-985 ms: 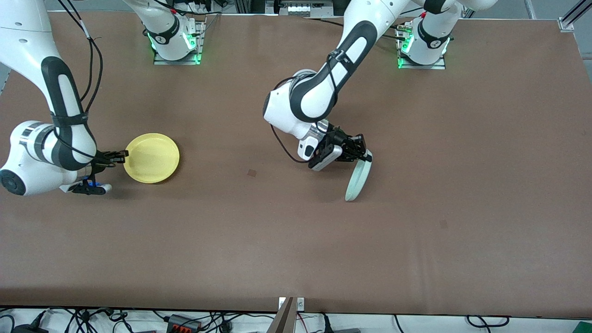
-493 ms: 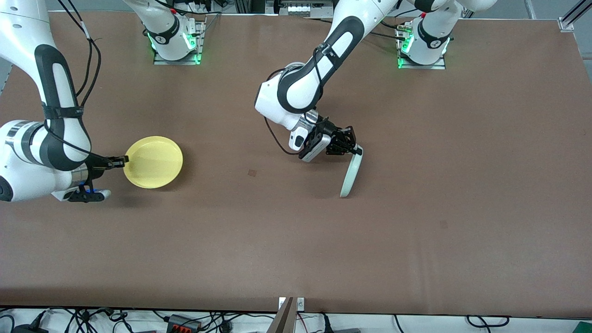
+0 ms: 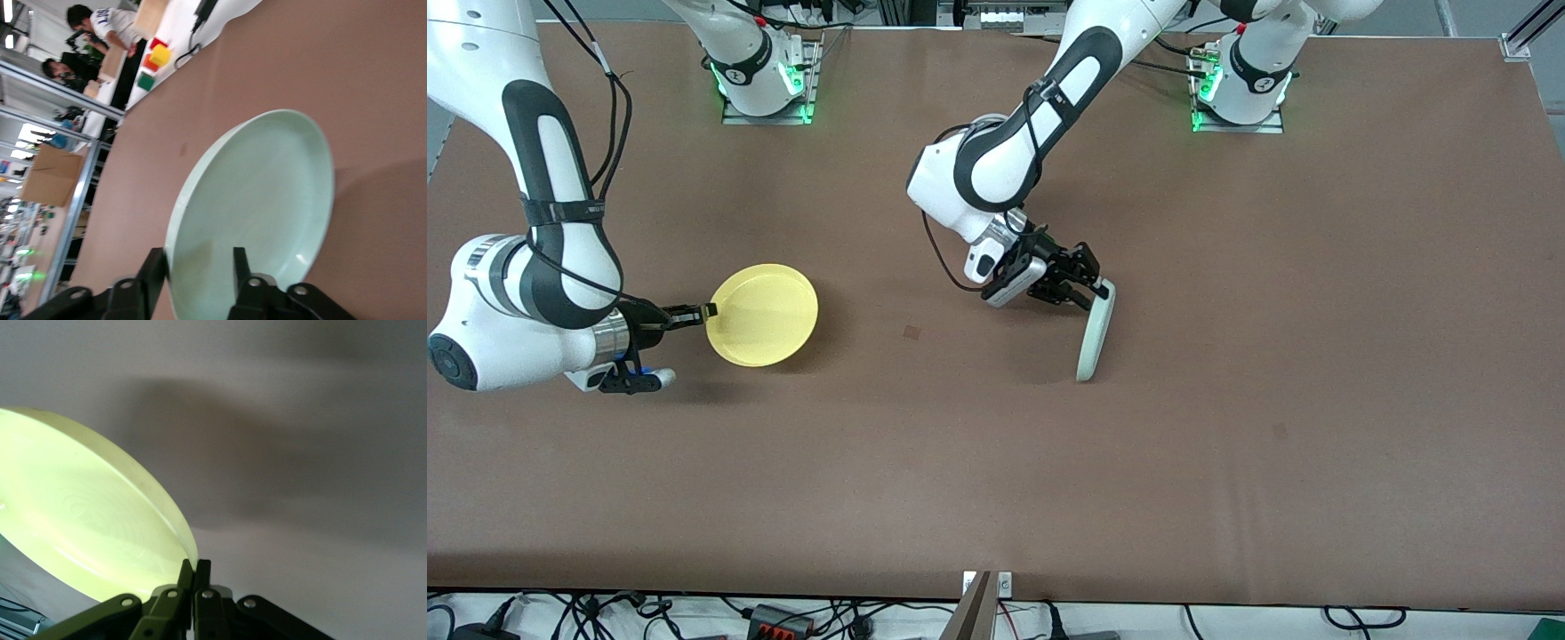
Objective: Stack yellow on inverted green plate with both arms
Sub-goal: 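Flip the green plate upside down and lower it with the left gripper, then release the green plate while the right gripper lifts the yellow plate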
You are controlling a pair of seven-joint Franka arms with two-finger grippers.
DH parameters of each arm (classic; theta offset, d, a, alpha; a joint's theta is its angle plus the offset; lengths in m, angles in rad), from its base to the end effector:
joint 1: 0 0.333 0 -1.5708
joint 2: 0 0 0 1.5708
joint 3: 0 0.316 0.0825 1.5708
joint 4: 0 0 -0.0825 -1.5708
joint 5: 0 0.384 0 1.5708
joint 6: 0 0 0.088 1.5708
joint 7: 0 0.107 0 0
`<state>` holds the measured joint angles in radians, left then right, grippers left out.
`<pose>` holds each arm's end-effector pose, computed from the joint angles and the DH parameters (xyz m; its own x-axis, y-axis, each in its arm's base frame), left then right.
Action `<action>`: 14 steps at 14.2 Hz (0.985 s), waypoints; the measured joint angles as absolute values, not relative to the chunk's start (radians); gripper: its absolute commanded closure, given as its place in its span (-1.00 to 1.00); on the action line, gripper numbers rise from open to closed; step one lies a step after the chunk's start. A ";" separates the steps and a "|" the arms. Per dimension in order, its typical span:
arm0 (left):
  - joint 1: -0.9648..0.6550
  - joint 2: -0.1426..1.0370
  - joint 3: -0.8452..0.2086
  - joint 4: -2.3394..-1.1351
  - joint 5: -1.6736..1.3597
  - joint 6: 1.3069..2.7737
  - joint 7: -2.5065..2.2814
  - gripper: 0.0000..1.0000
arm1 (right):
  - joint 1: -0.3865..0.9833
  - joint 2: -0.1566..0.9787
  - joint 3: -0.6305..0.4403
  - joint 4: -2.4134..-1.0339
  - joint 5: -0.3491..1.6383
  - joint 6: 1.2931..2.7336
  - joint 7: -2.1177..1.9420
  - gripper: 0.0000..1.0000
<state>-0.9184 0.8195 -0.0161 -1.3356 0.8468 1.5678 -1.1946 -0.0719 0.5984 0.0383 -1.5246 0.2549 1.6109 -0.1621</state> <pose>0.4745 -0.5031 0.2369 0.9109 -0.1814 0.3707 0.1724 -0.6487 -0.7412 0.6430 0.0013 0.2837 0.8867 0.1203 -0.4465 -0.0281 -0.9498 -0.3117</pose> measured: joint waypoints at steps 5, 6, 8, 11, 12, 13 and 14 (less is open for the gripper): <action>-0.917 0.811 -0.017 -1.284 0.646 1.844 -1.204 -1.00 | -0.075 0.599 0.036 -1.524 0.255 1.611 -0.162 1.00; -0.913 0.811 -0.016 -1.258 0.595 1.870 -1.206 -1.00 | -0.076 0.599 0.036 -1.524 0.255 1.611 -0.162 1.00; -0.907 0.809 -0.016 -1.190 0.511 1.882 -1.206 -1.00 | -0.075 0.599 0.036 -1.524 0.255 1.611 -0.162 1.00; -0.879 0.781 -0.015 -1.135 0.480 1.880 -1.189 -1.00 | -0.070 0.599 0.038 -1.523 0.257 1.611 -0.162 1.00; -0.858 0.762 -0.014 -1.134 0.465 1.872 -1.151 -1.00 | -0.060 0.599 0.039 -1.523 0.260 1.611 -0.159 1.00; -0.833 0.741 -0.013 -1.134 0.451 1.847 -1.098 -1.00 | -0.042 0.599 0.039 -1.522 0.266 1.613 -0.142 1.00; -0.801 0.720 -0.012 -1.134 0.446 1.805 -1.034 -1.00 | -0.017 0.599 0.041 -1.521 0.278 1.621 -0.108 1.00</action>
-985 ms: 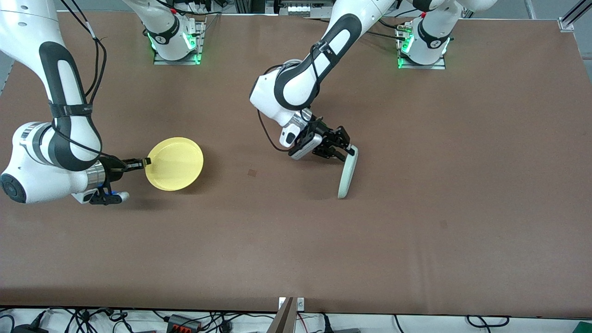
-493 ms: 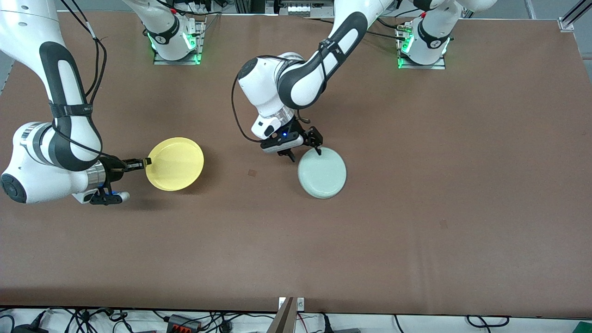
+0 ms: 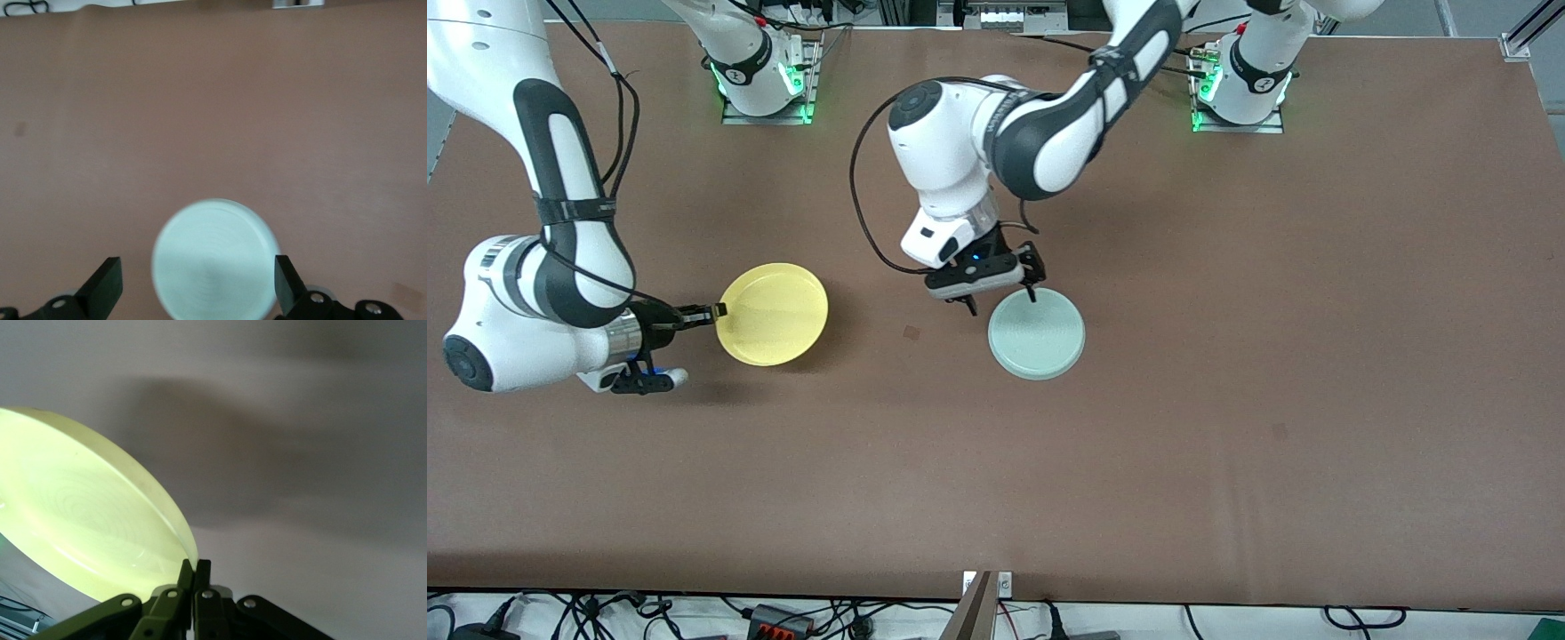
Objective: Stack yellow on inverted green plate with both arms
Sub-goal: 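Release the green plate while the right gripper lifts the yellow plate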
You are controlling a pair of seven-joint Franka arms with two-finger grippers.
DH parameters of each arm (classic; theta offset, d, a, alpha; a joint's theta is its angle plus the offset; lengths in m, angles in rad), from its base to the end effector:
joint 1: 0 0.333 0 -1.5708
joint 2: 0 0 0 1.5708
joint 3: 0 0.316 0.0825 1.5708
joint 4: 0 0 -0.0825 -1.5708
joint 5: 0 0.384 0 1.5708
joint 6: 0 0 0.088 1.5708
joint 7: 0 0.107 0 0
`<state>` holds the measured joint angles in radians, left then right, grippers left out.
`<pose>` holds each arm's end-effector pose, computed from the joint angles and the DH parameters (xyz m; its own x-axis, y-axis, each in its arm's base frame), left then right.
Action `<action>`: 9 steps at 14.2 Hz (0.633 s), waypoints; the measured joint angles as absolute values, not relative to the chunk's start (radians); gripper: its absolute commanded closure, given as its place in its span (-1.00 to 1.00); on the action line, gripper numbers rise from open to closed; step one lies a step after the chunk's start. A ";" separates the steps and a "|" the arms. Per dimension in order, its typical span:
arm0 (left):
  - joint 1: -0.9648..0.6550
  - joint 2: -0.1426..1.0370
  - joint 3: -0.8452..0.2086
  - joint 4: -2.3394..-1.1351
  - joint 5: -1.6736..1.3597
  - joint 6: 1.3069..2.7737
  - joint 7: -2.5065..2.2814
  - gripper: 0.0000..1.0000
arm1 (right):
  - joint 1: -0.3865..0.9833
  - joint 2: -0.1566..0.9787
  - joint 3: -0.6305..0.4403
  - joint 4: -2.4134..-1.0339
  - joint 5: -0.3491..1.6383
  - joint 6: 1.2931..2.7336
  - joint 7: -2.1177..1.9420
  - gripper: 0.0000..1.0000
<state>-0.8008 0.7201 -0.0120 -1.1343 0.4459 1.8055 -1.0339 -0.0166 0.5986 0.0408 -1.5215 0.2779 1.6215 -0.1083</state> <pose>0.5416 -0.5159 0.3843 0.9477 0.0583 0.3139 0.1474 -0.9520 -0.2682 0.6444 0.0402 0.2857 0.8859 0.1156 -0.4492 -0.0312 -0.9514 -0.3064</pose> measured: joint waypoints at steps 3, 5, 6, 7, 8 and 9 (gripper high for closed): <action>-0.668 0.657 -0.009 -1.135 0.401 1.706 -0.808 -1.00 | 0.107 0.601 0.046 -1.510 0.311 1.677 0.061 1.00; -0.569 0.624 -0.007 -1.137 0.344 1.668 -0.663 -1.00 | 0.203 0.617 0.047 -1.483 0.355 1.728 0.221 1.00; -0.523 0.613 -0.007 -1.138 0.320 1.659 -0.597 -1.00 | 0.246 0.633 0.048 -1.461 0.397 1.754 0.300 1.00; -0.473 0.601 -0.006 -1.138 0.286 1.649 -0.523 -1.00 | 0.288 0.654 0.048 -1.431 0.428 1.772 0.372 1.00; -0.426 0.592 -0.006 -1.139 0.253 1.636 -0.456 -1.00 | 0.321 0.676 0.048 -1.402 0.444 1.783 0.429 1.00; -0.378 0.583 -0.006 -1.140 0.222 1.626 -0.394 -1.00 | 0.345 0.698 0.048 -1.380 0.469 1.795 0.468 1.00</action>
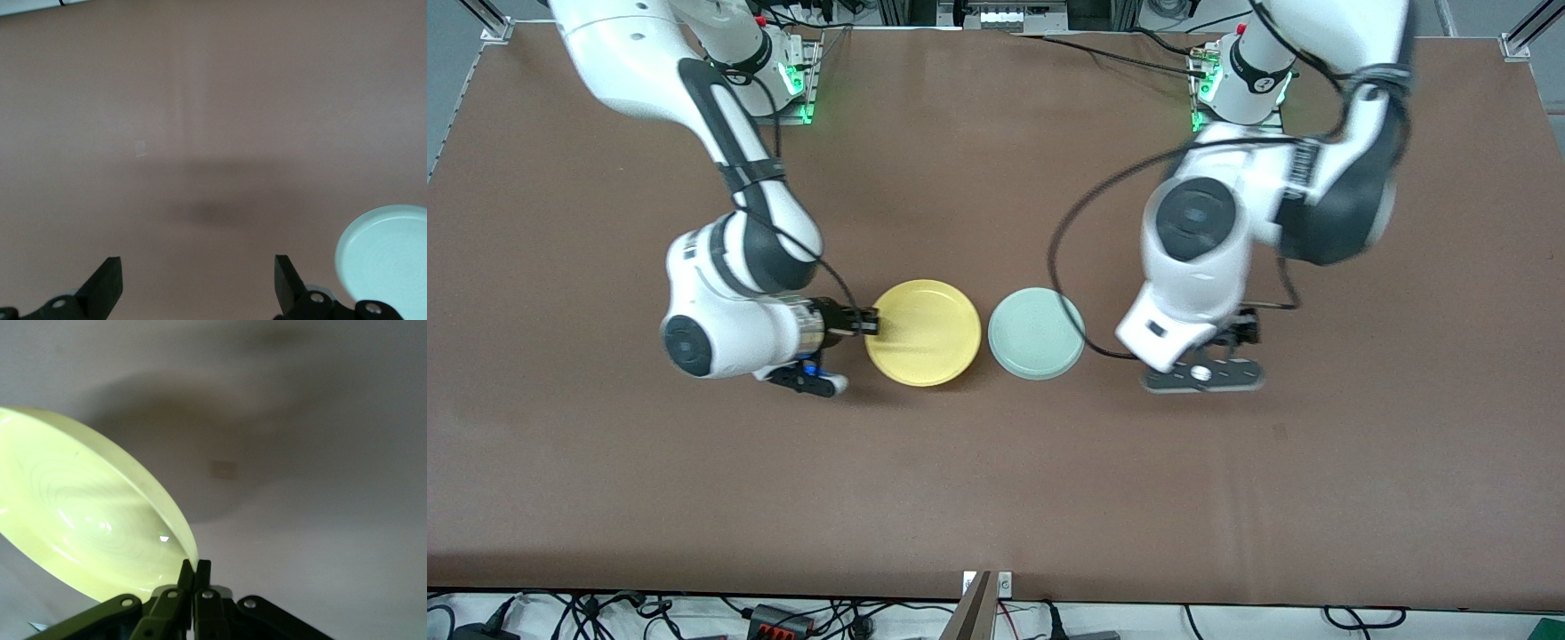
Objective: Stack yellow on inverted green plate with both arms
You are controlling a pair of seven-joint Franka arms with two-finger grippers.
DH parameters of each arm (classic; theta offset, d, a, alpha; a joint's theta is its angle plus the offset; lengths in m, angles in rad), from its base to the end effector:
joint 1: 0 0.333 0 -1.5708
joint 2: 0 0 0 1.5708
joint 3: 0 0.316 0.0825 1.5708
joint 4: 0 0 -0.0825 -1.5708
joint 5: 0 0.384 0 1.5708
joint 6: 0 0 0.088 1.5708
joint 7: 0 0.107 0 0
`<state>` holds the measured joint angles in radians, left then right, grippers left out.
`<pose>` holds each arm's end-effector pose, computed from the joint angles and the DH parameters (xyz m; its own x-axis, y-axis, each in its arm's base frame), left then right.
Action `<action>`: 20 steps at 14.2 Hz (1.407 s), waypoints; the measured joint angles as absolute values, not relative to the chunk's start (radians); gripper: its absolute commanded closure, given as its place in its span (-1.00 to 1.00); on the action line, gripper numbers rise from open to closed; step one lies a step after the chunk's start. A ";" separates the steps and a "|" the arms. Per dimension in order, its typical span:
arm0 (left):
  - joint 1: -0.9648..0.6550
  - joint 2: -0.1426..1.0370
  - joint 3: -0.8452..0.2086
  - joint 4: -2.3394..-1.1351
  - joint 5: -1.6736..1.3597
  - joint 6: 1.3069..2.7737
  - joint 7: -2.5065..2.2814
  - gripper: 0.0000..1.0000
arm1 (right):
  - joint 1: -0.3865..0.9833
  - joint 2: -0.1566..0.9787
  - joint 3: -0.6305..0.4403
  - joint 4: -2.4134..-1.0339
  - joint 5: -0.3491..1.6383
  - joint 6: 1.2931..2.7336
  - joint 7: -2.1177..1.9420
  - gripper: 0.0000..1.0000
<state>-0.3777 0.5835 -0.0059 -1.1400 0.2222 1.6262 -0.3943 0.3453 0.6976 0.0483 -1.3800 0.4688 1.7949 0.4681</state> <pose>0.6696 -0.2448 0.4618 0.9999 -0.0107 -0.0084 -0.0124 -0.9717 -0.2360 0.6357 0.2984 0.2902 0.8723 -0.1645 -0.4605 -0.3011 -0.9227 -0.2408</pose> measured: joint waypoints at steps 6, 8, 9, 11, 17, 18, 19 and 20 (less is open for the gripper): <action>-0.159 0.543 -0.007 -1.143 0.087 1.563 -0.176 -1.00 | 0.453 0.784 0.051 -1.350 0.611 1.896 0.499 1.00; -0.108 0.526 -0.008 -1.144 0.054 1.519 -0.107 -1.00 | 0.499 0.805 0.051 -1.350 0.612 1.938 0.503 1.00; -0.089 0.519 -0.008 -1.146 0.048 1.503 -0.077 -1.00 | 0.523 0.815 0.051 -1.350 0.612 1.962 0.510 1.00; -0.073 0.515 -0.008 -1.150 0.039 1.469 -0.034 -1.00 | 0.557 0.833 0.051 -1.350 0.612 2.010 0.527 1.00; -0.071 0.405 -0.016 -1.217 0.039 1.424 0.014 -1.00 | 0.565 0.878 0.046 -1.349 0.612 2.084 0.535 1.00; -0.067 0.360 -0.015 -1.251 0.039 1.424 0.030 -1.00 | 0.567 0.881 0.046 -1.349 0.612 2.089 0.536 1.00; -0.063 0.315 -0.013 -1.291 0.039 1.437 0.036 -1.00 | 0.571 0.883 0.047 -1.349 0.612 2.093 0.540 1.00; -0.058 0.270 -0.012 -1.338 0.039 1.481 0.042 -1.00 | 0.574 0.883 0.047 -1.348 0.612 2.095 0.547 1.00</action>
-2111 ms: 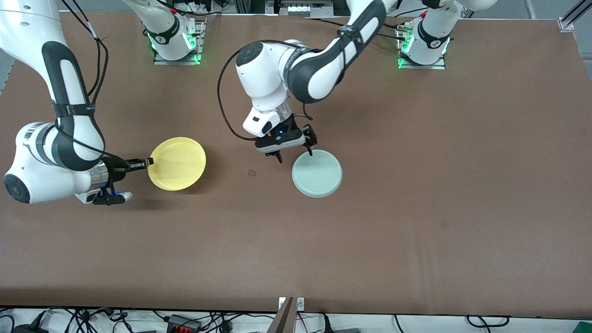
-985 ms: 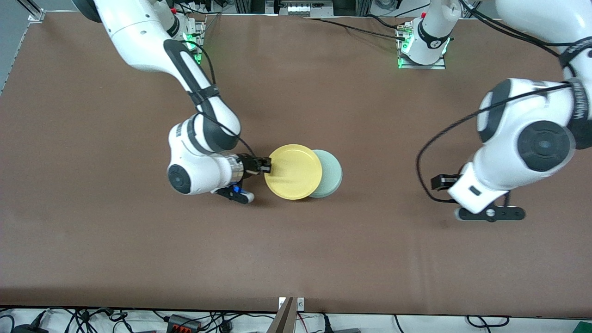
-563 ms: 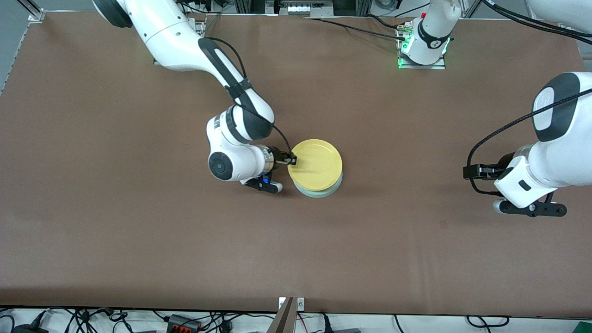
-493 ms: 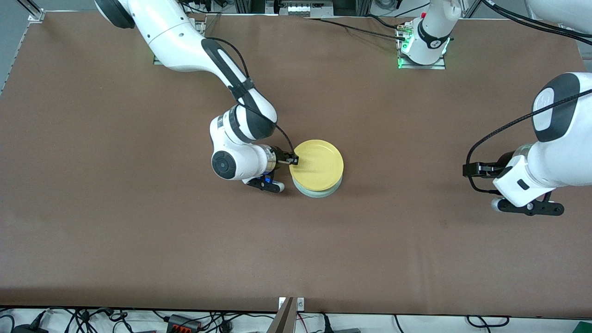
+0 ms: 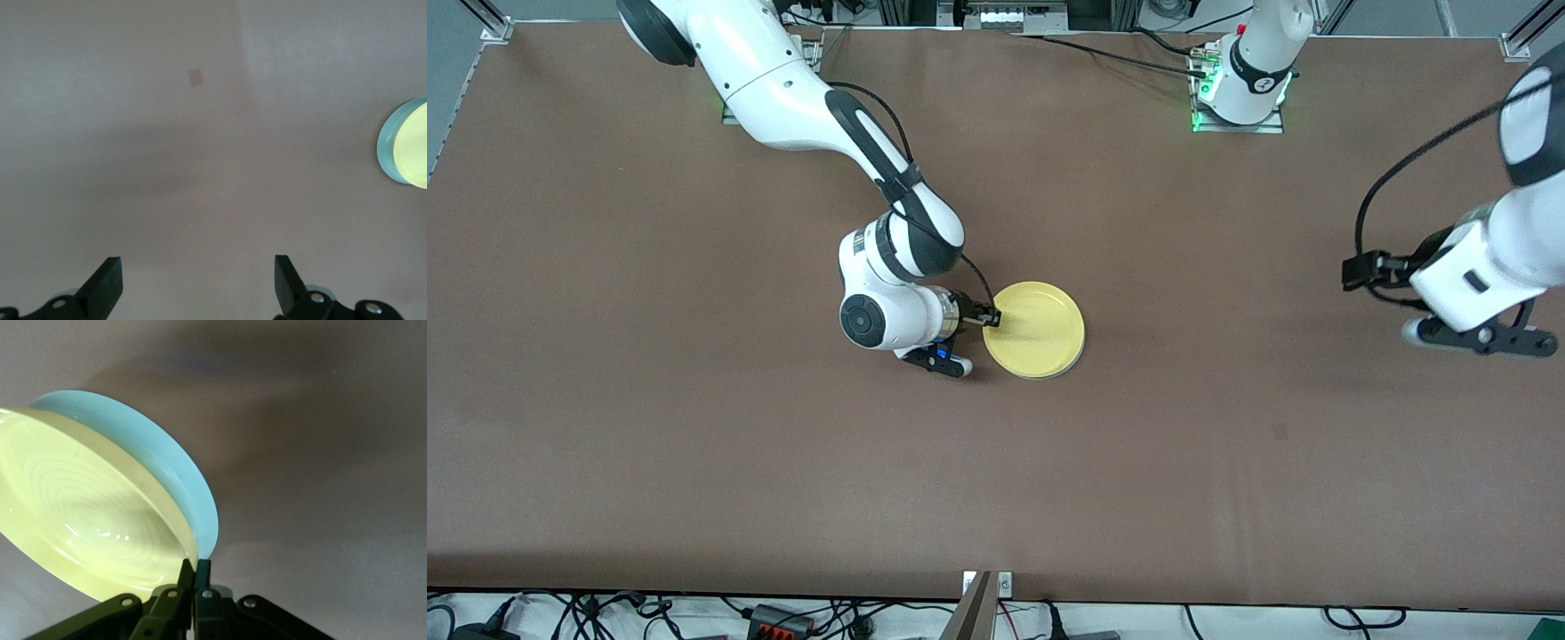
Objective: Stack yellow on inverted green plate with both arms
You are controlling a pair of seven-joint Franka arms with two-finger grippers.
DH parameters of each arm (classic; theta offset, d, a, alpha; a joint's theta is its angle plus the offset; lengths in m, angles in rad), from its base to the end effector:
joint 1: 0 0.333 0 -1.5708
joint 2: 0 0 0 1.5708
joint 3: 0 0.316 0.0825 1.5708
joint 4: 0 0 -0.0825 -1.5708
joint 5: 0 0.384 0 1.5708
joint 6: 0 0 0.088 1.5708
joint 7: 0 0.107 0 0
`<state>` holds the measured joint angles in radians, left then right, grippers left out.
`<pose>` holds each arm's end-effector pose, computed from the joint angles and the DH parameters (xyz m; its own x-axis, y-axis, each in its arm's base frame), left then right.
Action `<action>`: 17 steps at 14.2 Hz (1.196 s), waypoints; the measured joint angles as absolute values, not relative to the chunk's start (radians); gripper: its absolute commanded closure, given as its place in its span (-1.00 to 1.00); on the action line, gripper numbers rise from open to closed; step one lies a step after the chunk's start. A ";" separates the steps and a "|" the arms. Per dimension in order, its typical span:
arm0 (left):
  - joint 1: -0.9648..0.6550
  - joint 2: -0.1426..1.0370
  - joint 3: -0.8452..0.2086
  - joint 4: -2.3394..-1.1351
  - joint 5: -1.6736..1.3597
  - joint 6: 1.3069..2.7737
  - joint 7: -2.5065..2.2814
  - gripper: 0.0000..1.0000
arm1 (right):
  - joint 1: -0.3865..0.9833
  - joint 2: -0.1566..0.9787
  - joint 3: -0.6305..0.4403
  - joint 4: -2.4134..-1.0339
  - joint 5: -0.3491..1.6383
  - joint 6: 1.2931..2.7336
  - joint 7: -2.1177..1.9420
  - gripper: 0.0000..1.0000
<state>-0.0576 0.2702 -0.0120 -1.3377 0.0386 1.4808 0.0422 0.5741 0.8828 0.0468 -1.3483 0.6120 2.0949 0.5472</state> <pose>0.6232 -0.0380 0.5665 0.9859 -0.1075 -0.1281 -0.1122 -0.9932 -0.0300 0.5809 0.4409 0.1901 0.8790 -0.1906 -0.4370 -0.3421 -0.8906 -0.2996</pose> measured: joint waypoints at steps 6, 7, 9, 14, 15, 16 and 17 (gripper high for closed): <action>-0.022 0.029 0.001 -1.656 -0.003 1.708 0.057 -1.00 | 0.579 0.883 0.047 -1.344 0.612 2.096 0.555 0.66; -0.022 0.005 0.008 -1.677 -0.004 1.710 0.057 -1.00 | 0.579 0.883 0.047 -1.344 0.612 2.097 0.555 0.04; -0.022 -0.023 0.018 -1.696 -0.005 1.709 0.059 -1.00 | 0.579 0.883 0.047 -1.341 0.612 2.098 0.555 -1.00; -0.022 -0.030 0.021 -1.700 -0.005 1.650 0.059 -1.00 | 0.578 0.873 0.038 -1.296 0.596 2.091 0.555 -1.00; -0.022 -0.030 0.021 -1.697 -0.005 1.627 0.059 -1.00 | 0.574 0.862 0.032 -1.286 0.564 2.076 0.555 -1.00; -0.023 -0.030 0.021 -1.695 -0.005 1.613 0.059 -1.00 | 0.567 0.845 0.027 -1.278 0.521 2.054 0.555 -1.00; -0.023 -0.030 0.021 -1.695 -0.005 1.605 0.059 -1.00 | 0.555 0.821 0.021 -1.269 0.476 2.026 0.555 -1.00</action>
<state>-0.0231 -0.0299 0.0206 -1.6946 -0.0048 1.6049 0.0585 0.5549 0.8211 0.0215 -1.2694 0.4756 2.0265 0.5547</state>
